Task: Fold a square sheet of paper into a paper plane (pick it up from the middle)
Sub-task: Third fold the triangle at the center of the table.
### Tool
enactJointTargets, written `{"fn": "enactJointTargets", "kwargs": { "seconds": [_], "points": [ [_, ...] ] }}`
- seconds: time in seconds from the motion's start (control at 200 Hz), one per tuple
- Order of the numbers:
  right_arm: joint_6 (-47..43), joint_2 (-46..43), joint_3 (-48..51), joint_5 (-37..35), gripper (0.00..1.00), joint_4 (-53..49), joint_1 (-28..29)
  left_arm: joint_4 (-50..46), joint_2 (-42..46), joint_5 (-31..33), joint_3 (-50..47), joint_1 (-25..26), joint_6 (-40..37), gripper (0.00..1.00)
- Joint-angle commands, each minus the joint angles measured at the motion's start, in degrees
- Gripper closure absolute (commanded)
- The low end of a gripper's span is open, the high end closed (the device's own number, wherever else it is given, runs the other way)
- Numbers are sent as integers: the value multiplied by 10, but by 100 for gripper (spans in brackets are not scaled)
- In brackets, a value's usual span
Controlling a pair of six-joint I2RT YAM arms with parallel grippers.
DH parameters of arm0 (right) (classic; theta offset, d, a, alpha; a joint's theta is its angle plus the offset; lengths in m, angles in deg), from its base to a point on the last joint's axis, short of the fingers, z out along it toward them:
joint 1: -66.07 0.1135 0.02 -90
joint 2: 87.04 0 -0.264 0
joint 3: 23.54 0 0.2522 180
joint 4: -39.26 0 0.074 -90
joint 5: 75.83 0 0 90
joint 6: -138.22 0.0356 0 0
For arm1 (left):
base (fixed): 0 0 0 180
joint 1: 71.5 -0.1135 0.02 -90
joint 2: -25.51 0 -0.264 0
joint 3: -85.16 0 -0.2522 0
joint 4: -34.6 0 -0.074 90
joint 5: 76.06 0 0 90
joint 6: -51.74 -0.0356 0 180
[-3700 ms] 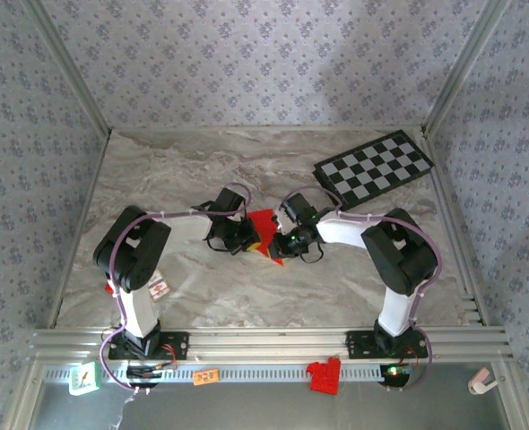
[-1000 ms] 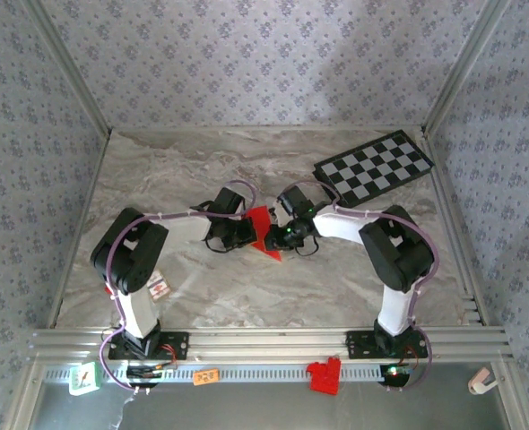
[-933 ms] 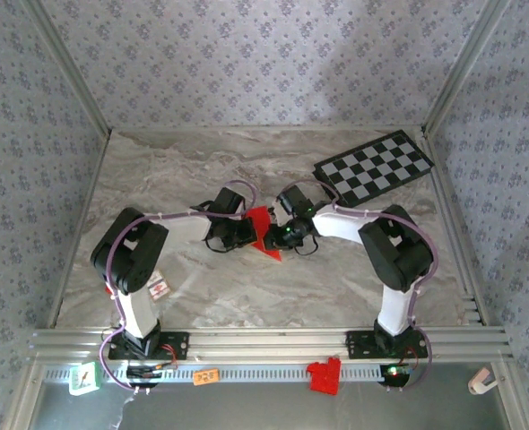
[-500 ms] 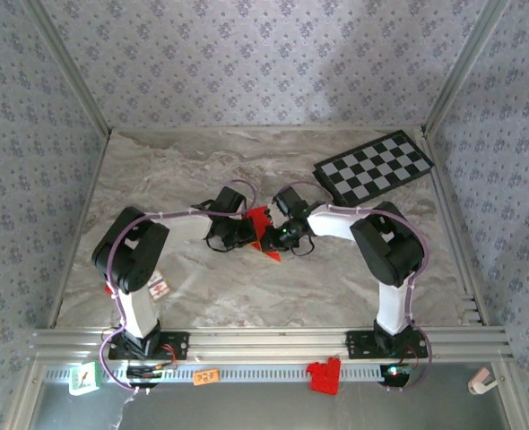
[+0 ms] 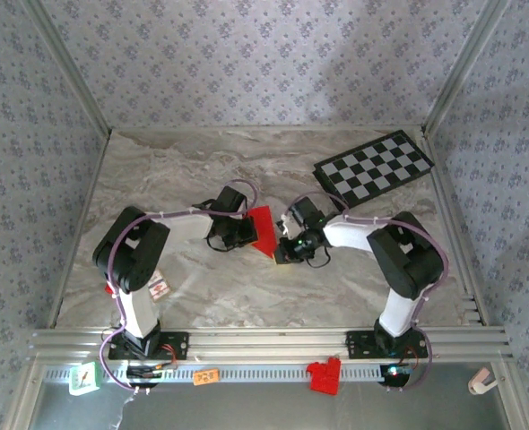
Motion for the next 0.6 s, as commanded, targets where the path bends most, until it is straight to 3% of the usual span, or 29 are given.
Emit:
{"fn": "enactJointTargets", "kwargs": {
  "seconds": [0.0, 0.115, 0.265, 0.405, 0.595],
  "points": [
    [-12, -28, 27, -5, 86, -46, -8, -67, -43, 52, -14, 0, -10, 100],
    [5, -64, 23, -16, 84, -20, -12, -51, -15, 24, 5, -1, -10, 100],
    [44, -89, 6, -37, 79, 37, -13, -21, 42, 6, 27, -2, 12, 87],
    [72, -66, -20, -39, 74, 79, -14, 5, 81, 7, 8, -15, 58, 71],
    [85, -7, -69, -33, 73, 88, -10, 67, 113, -6, -63, -45, 115, 63]
  ]
}}
